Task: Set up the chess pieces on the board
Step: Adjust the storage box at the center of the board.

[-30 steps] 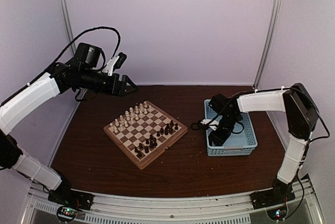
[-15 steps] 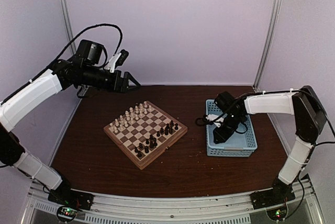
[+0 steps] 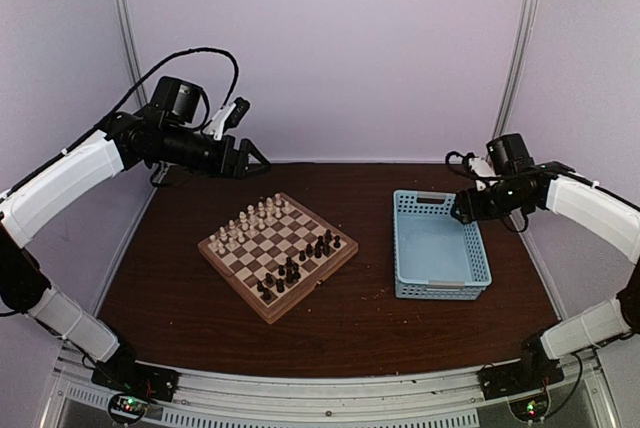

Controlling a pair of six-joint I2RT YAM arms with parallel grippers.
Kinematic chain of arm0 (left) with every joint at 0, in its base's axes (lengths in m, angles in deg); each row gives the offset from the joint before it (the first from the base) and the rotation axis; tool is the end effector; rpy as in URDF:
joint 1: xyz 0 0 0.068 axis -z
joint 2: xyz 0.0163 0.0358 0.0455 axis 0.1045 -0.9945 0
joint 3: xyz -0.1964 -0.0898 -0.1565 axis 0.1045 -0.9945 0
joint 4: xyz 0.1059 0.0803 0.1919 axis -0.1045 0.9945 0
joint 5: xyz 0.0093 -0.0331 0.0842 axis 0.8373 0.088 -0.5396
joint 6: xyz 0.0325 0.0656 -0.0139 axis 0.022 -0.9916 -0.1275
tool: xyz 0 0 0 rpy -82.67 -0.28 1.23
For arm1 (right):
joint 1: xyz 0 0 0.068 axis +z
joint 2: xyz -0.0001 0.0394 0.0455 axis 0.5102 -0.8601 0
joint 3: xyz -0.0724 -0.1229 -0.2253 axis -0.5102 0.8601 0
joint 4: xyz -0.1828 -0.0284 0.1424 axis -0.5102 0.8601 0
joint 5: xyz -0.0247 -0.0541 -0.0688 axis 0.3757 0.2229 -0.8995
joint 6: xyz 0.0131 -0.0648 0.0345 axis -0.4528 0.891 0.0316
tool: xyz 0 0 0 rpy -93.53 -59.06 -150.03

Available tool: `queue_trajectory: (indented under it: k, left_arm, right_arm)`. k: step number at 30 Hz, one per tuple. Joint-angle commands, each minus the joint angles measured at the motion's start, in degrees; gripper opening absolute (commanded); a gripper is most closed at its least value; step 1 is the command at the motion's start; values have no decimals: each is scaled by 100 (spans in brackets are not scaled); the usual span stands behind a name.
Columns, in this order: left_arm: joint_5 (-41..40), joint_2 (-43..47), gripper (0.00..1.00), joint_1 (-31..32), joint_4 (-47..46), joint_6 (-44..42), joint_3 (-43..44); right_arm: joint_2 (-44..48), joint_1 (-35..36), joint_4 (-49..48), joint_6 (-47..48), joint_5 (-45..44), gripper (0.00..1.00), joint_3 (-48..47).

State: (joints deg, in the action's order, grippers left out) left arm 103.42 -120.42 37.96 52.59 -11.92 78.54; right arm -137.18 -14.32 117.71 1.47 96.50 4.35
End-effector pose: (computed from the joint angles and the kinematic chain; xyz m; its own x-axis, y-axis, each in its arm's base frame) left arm 0.2478 -0.1823 0.3566 -0.7480 0.0698 -0.6600 0.5080 0.7001 -0.5018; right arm 0.2486 0.0851 0.2503 -0.7921 -0.1686 -0.5867 -0.3339 0.9242 0.1852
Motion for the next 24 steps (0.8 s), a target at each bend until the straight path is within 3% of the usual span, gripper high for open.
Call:
queue_trajectory:
  k: [1, 6, 13, 24]
  left_arm:
    - [111, -4, 77, 3, -73, 51, 118]
    - [153, 70, 77, 3, -79, 102, 36]
    - [109, 262, 77, 3, -84, 135, -139]
    - [34, 365, 77, 3, -83, 101, -247]
  right_arm:
    - [422, -446, -95, -1052, -1696, 78, 125]
    - [-76, -761, -100, -1867, -1803, 83, -126]
    - [-1236, -827, 56, -2518, -1449, 77, -493]
    - [-1862, -827, 229, -2565, -1654, 42, -669]
